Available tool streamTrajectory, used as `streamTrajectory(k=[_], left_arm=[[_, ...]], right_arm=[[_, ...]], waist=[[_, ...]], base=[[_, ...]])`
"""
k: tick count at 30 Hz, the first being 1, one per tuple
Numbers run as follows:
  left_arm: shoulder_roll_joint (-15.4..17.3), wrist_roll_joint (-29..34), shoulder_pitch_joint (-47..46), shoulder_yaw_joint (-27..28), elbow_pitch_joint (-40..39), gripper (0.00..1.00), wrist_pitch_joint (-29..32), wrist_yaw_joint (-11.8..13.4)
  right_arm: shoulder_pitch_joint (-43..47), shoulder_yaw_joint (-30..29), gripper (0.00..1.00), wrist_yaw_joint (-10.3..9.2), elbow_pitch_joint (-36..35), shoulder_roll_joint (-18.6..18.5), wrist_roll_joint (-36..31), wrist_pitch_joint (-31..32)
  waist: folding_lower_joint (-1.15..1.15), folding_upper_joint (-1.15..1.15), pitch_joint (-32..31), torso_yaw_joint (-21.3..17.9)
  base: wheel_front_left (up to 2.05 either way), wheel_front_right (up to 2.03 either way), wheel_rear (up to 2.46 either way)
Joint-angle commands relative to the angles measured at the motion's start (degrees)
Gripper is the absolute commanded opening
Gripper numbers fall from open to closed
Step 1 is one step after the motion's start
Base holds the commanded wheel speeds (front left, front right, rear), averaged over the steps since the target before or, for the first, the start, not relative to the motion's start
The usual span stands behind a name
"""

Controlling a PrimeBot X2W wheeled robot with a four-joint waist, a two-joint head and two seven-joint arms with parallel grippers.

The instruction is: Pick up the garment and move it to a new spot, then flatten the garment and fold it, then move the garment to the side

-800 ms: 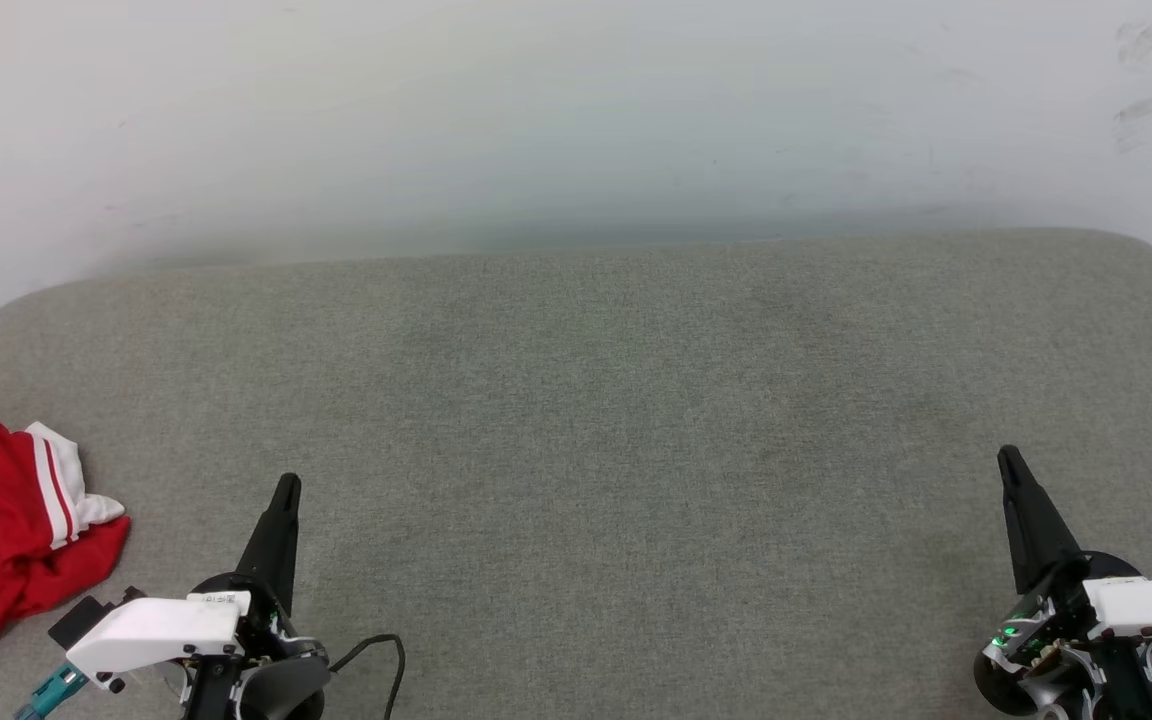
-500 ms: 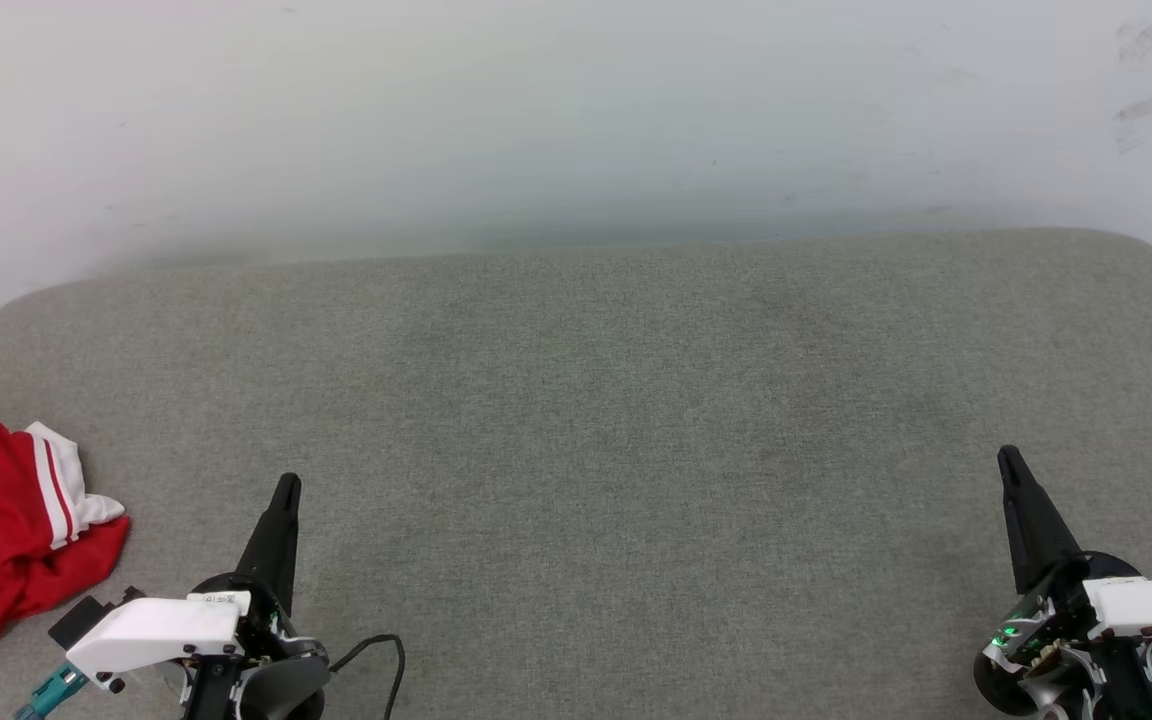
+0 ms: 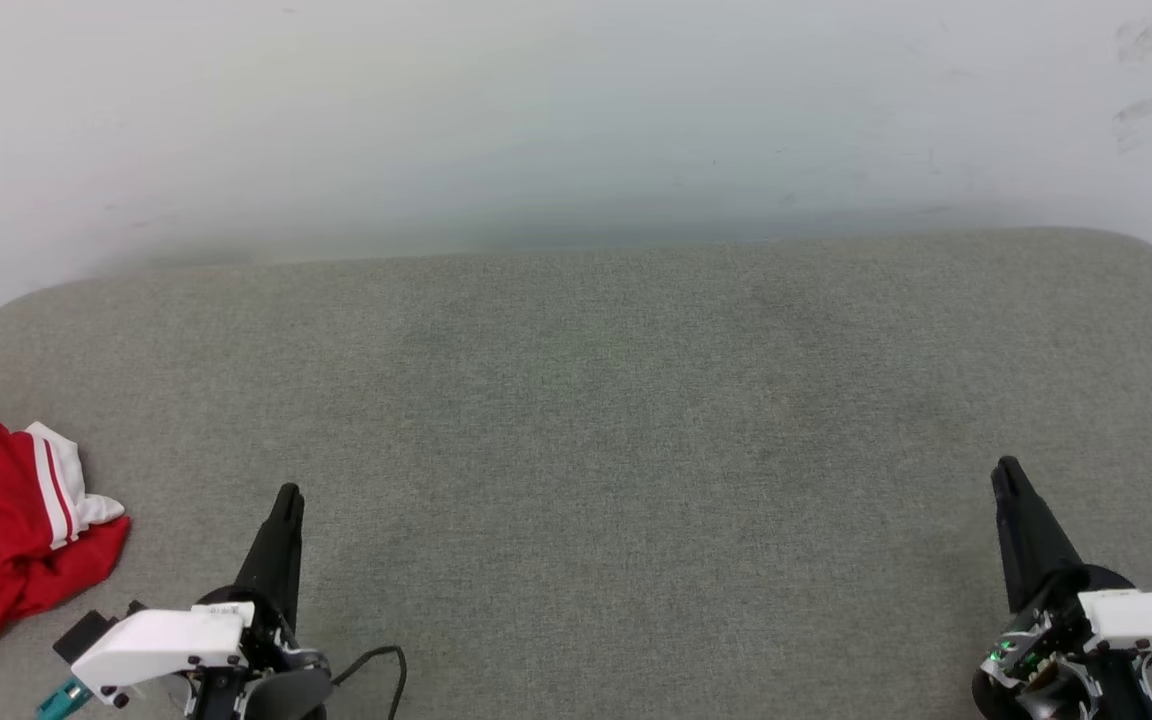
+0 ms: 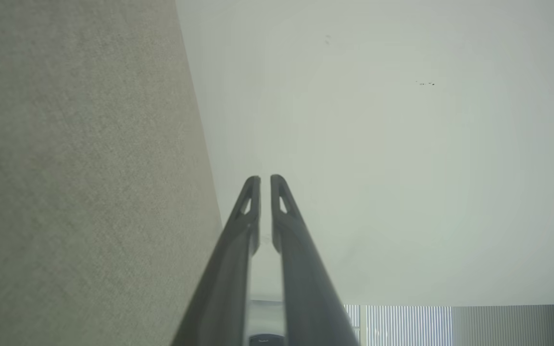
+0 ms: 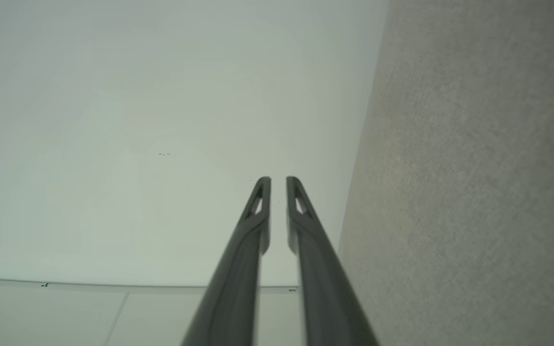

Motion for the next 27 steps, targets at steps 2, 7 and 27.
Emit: streamTrajectory(k=[2,7,27], left_arm=[[-0.05,-0.01,0.61,-0.35,0.58,1.00,-0.19,0.02],[-0.05,0.06,0.64,-1.57,-0.78,1.00,-1.21,0.02],[1.03,8.80,1.58,-5.98,-6.60,1.00,-6.73,0.03]], right_arm=[[0.74,0.09,1.00,-0.02,0.56,0.02,-0.07,-0.10],[1.28,0.63,1.00,-0.02,-1.07,0.01,-0.59,-0.75],[3.25,4.67,1.00,-0.02,-6.35,-2.96,-10.70,-6.26]], waist=[[0.00,0.00,0.02,-0.01],[0.00,0.00,0.03,-0.05],[0.00,0.00,-0.12,-0.04]], base=[[0.00,0.00,0.00],[0.00,0.00,0.00],[0.00,0.00,0.00]])
